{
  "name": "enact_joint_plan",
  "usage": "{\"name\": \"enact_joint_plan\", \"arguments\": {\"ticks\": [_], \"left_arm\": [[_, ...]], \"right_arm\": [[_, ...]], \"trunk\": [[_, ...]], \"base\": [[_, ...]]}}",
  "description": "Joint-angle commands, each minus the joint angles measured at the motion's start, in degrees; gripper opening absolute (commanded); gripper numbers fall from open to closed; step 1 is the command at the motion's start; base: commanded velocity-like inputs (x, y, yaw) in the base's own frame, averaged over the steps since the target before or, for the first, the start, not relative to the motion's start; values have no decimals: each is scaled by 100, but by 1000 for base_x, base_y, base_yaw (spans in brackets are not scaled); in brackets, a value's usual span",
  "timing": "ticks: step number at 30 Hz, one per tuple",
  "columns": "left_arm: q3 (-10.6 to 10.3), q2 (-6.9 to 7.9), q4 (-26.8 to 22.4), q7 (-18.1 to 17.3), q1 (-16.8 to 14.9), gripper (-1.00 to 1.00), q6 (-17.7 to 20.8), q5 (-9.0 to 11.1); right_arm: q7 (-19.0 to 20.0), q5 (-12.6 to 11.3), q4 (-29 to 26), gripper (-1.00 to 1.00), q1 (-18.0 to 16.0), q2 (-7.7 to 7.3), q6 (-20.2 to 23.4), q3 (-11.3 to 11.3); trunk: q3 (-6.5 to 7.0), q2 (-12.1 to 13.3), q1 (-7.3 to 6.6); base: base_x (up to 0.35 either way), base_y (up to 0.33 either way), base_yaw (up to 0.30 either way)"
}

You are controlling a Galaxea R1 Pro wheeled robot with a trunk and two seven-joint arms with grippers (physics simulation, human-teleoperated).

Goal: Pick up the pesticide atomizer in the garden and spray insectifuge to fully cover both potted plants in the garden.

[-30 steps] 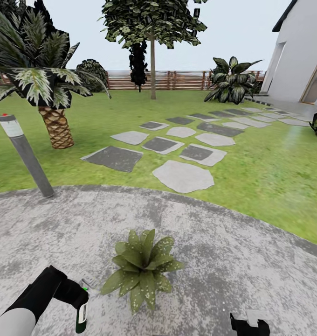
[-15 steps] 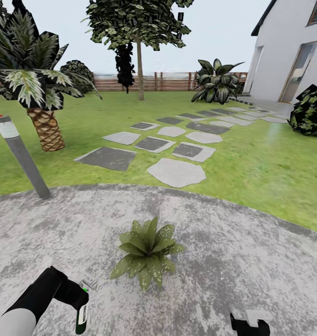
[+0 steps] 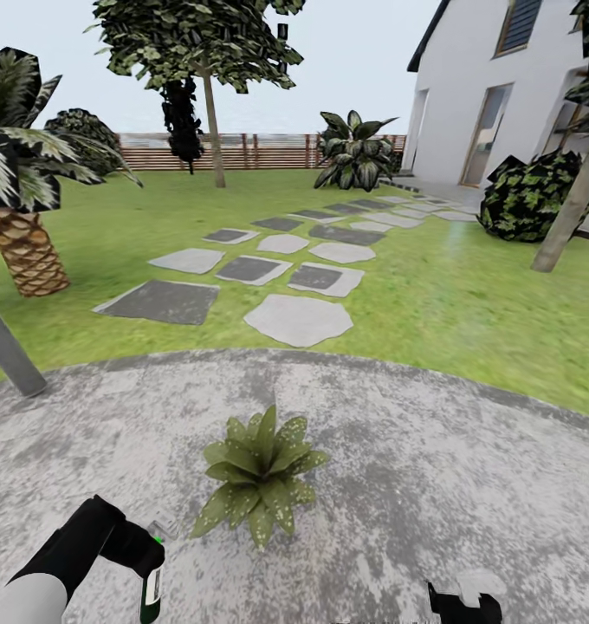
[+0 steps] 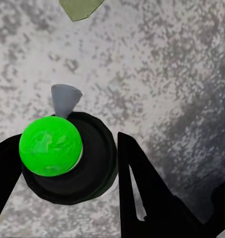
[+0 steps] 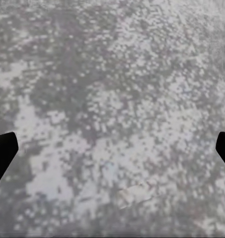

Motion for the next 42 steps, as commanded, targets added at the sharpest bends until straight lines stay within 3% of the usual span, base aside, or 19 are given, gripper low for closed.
{"name": "enact_joint_plan", "arguments": {"ticks": [1, 7, 22, 42], "left_arm": [[25, -4, -7, -41, -1, -100, 49, -29], [-6, 3, -4, -50, -1, -100, 62, -22], [-9, 5, -3, -50, -1, -100, 74, -26], [3, 4, -3, -50, -1, -100, 69, -30]], "right_arm": [[0, 5, 7, 100, -5, 1, -18, -24], [0, 5, 7, 100, -5, 1, -19, -23], [0, 7, 7, 100, -5, 1, -16, -23], [1, 5, 7, 100, -5, 1, -14, -24]], "trunk": [[-5, -2, -1], [-5, -2, -1], [-5, -2, -1], [-5, -2, -1]], "base": [[2, 2, -300], [0, 74, -300], [0, 300, -99], [0, 292, -257]]}}
